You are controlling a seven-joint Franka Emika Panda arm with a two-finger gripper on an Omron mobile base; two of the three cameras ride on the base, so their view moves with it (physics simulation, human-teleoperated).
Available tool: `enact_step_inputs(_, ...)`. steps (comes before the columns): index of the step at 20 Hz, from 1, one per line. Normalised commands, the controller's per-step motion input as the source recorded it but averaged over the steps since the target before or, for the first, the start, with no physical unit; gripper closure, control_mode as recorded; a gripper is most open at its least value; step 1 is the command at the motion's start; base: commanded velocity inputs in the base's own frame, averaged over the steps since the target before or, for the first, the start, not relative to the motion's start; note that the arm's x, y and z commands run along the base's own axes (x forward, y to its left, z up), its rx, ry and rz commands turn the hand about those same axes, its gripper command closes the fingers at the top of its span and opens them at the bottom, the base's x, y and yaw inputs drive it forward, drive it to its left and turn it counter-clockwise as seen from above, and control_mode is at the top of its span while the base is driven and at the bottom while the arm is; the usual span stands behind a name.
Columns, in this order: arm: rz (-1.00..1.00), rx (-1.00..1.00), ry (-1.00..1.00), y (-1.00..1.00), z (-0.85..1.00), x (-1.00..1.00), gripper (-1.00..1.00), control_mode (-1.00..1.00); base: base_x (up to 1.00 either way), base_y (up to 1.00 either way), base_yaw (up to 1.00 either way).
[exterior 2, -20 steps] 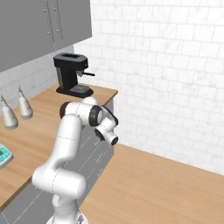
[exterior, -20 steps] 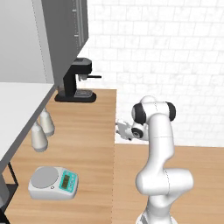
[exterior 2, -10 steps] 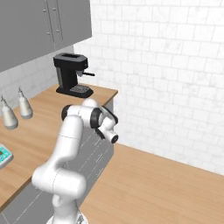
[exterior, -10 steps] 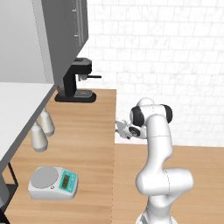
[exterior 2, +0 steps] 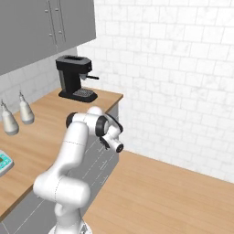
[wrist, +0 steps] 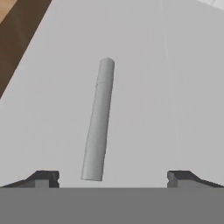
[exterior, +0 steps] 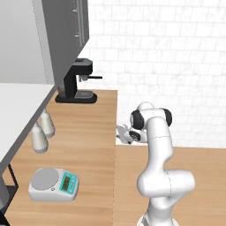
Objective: Take a straw from the drawer in front and place it inside the glass cup on the dining counter.
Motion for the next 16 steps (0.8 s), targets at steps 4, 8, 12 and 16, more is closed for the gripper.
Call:
enact_step_inputs(4, 0.0, 0.01, 0.0, 0.09, 0.0, 0.06, -1.0, -1.0, 0.0, 0.0, 0.0)
enact_step_inputs(8, 0.0, 0.02, 0.0, 0.18, 0.0, 0.19, -1.0, -1.0, 0.0, 0.0, 0.0)
enact_step_inputs(12, 0.0, 0.06, 0.0, 0.21, 0.0, 0.52, -1.0, -1.0, 0.0, 0.0, 0.0)
enact_step_inputs(16, 0.0, 0.04, 0.01, 0.07, 0.0, 0.59, -1.0, -1.0, 0.0, 0.0, 0.0)
